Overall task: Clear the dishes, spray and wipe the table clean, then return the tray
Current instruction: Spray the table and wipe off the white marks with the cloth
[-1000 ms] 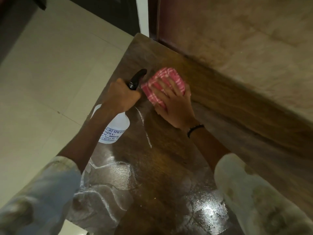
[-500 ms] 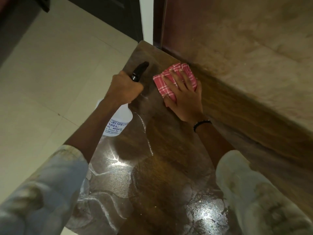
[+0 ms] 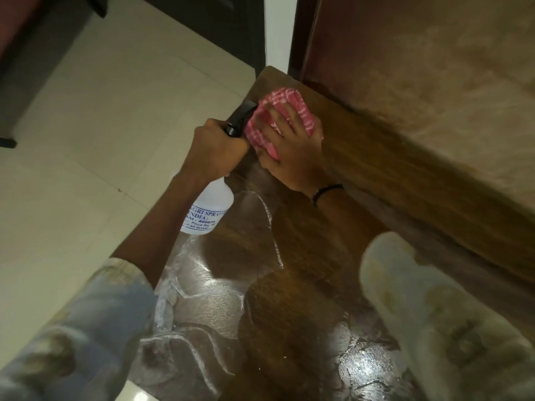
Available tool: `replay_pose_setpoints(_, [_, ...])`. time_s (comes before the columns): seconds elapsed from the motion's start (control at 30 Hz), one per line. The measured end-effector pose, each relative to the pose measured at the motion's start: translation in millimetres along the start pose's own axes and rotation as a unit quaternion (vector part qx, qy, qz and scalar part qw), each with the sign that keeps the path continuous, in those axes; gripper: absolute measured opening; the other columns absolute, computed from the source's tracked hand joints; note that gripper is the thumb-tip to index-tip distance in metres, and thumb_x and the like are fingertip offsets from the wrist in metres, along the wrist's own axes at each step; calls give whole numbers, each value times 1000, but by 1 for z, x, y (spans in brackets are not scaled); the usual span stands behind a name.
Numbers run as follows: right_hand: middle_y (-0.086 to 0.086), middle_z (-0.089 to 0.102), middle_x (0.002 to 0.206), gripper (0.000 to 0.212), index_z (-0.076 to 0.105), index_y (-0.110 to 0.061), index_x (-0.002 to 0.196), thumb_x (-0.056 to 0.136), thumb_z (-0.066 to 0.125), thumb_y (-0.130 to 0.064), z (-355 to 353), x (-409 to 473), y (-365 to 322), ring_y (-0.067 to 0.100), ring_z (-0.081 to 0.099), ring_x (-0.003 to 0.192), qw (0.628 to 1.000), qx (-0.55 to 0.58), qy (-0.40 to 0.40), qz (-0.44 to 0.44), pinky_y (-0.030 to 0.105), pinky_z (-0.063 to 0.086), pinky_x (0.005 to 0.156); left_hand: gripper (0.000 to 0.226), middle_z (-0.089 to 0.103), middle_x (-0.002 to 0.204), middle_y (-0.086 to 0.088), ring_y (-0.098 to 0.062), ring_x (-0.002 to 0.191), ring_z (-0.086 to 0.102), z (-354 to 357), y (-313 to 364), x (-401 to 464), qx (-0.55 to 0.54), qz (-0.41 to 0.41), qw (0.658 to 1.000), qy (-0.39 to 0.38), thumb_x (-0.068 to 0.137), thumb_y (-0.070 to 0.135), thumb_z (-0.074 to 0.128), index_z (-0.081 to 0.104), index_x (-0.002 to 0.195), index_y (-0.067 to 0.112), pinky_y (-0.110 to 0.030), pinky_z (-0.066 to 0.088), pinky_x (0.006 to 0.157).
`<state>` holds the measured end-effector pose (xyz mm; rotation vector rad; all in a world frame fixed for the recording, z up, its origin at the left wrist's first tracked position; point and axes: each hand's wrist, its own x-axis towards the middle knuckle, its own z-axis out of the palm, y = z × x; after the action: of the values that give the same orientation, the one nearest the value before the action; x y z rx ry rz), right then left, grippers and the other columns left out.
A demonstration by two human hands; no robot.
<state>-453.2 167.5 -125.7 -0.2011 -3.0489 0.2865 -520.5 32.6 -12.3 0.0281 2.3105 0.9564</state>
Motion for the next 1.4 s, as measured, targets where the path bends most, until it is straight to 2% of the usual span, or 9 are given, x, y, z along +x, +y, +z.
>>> replay_pose_setpoints(0.1, [-1,33,154,58,34,-32,145,92,34,-54,-9,-15,24,24,24,144,995,-1,-28,-91,55,16,112,13,66,82,-11,-16,52,52,-6,-4,-3,-4,-8,1000,0,81,22,63,59,86,10,-24,41,51])
replay_pose_setpoints(0.43, [3,30,155,65,33,-28,147,89,27,-57,-4,53,-3,28,20,145,998,-13,-64,-25,58,10,113,9,58,67,-4,-17,50,51,-24,-25,-12,16,-11,1000,-4,78,14,61,56,71,16,-24,39,49])
replay_pose_setpoints(0.53, [3,26,156,66,25,-31,148,89,29,-60,-4,52,21,28,20,145,991,-30,-75,-110,59,17,114,5,60,70,-6,-17,50,51,-27,-31,-13,6,-19,1000,-2,79,13,60,60,83,11,-23,39,49])
replay_pose_setpoints(0.63, [7,24,157,74,23,-28,149,83,27,-60,-3,58,26,31,18,145,996,-41,-66,-51,61,21,111,15,59,72,-5,-15,51,51,-32,-37,-12,7,-18,1000,-1,79,13,61,61,94,9,-22,38,48])
replay_pose_setpoints(0.77, [6,25,157,71,28,-26,149,85,26,-57,-4,60,-6,29,15,146,998,-6,-61,-9,62,12,113,9,56,63,-4,-16,49,51,-36,-41,-14,35,-8,999,-9,79,12,60,56,71,16,-23,40,48])
replay_pose_setpoints(0.97, [0,31,155,61,33,-32,145,88,37,-55,-2,10,-11,24,23,144,988,-8,-72,-138,57,16,111,18,57,62,-4,-20,52,52,-31,-48,-32,36,-5,999,-12,82,18,62,56,65,16,-26,45,55])
replay_pose_setpoints(1.1, [1,23,157,66,26,-32,148,87,37,-55,-8,-18,8,25,15,146,998,-3,-63,9,59,13,112,10,56,62,-1,-13,50,55,-22,-66,-45,53,-1,998,-30,83,15,63,60,91,12,-13,39,39])
replay_pose_setpoints(1.2, [0,20,158,63,22,-33,149,91,36,-54,-12,-49,10,24,11,147,992,17,-49,117,60,6,111,5,55,59,-3,-13,47,52,-13,-78,-59,74,7,996,-58,84,17,62,59,86,14,-15,35,40])
replay_pose_setpoints(1.4, [-3,15,160,62,19,-35,150,93,29,-58,-19,-125,-6,20,6,148,988,19,-75,137,60,5,110,8,57,57,-5,-14,45,50,9,-102,-83,63,-12,992,-105,77,7,63,63,84,10,-15,36,39])
